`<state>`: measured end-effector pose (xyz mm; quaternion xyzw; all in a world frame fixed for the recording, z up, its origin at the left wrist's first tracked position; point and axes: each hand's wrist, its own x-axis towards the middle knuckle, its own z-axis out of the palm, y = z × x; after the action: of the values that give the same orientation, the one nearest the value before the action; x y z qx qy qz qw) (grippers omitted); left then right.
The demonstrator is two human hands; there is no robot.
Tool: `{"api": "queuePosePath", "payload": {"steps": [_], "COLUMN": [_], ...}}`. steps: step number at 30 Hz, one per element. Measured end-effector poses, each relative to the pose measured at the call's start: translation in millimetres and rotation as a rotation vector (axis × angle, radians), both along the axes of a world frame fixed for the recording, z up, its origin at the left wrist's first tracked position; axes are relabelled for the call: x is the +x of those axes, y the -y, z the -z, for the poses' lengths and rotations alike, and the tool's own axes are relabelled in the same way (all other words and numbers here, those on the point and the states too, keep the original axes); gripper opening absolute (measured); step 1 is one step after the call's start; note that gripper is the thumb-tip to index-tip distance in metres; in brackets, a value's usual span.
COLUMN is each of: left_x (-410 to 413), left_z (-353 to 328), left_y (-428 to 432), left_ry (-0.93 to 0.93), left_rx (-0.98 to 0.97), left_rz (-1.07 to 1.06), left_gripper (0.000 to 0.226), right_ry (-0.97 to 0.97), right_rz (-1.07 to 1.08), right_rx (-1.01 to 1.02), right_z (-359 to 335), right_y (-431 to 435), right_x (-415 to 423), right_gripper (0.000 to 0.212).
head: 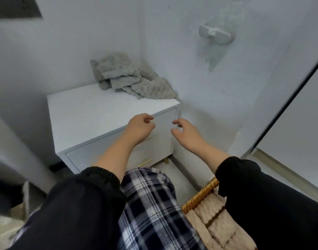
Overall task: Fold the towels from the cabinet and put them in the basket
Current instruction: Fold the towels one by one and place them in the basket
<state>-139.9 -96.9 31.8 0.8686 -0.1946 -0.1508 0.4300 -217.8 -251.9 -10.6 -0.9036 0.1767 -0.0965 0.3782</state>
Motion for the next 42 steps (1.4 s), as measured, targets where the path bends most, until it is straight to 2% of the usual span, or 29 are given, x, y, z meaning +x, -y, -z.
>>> {"api": "queuePosePath", "payload": {"steps": [4, 8, 10, 14, 18, 20, 23, 25, 27, 29, 33, 36, 39, 42], "left_x": [17, 46, 65, 98, 121, 131, 139, 137, 135, 133, 129, 125, 121, 121], "left_z": [-7, 11, 23, 32, 44, 48, 50, 52, 56, 59, 63, 61, 55, 41], "left_y": [-29, -55, -63, -64, -72, -77, -79, -79, -81, -84, -96, -101, -103, -102], "left_ry": [0.073, 0.170, 0.229, 0.339, 0.255, 0.240, 0.248, 0.269, 0.289, 0.310, 0.330, 0.294, 0.253, 0.210], "left_rx": [-0.126, -0.131, -0.020, 0.326, 0.573, 0.621, 0.613, 0.623, 0.619, 0.595, 0.524, 0.473, 0.381, 0.113], "left_rz": [-0.169, -0.294, -0.303, -0.185, -0.149, -0.105, -0.071, -0.061, -0.060, -0.058, -0.066, -0.069, -0.082, -0.145], "left_gripper": [0.038, 0.045, 0.049, 0.058, 0.062, 0.063, 0.061, 0.058, 0.057, 0.058, 0.062, 0.066, 0.070, 0.071], "right_ry": [0.020, 0.040, 0.081, 0.142, 0.202, 0.203, 0.150, 0.090, 0.052, 0.038, 0.143, 0.443, 0.684, 0.790], "right_rz": [-0.066, -0.127, -0.141, -0.058, 0.053, 0.102, 0.239, 0.325, 0.358, 0.389, 0.493, 0.567, 0.548, 0.539], "right_rx": [-0.017, -0.020, -0.054, -0.134, -0.209, -0.193, -0.024, -0.132, -0.294, -0.325, -0.387, -0.270, 0.116, 0.409], "right_z": [-9, -4, 2, 8, 5, 2, 0, 4, 9, 8, -1, -23, -48, -76], "right_y": [-28, -46, -51, -51, -40, -32, -24, -21, -19, -19, -23, -31, -41, -48], "right_x": [31, 63, 82, 118, 159, 182, 208, 219, 228, 230, 223, 216, 205, 186], "right_gripper": [0.043, 0.046, 0.045, 0.045, 0.052, 0.055, 0.059, 0.051, 0.028, 0.013, 0.019, 0.017, 0.034, 0.032]}}
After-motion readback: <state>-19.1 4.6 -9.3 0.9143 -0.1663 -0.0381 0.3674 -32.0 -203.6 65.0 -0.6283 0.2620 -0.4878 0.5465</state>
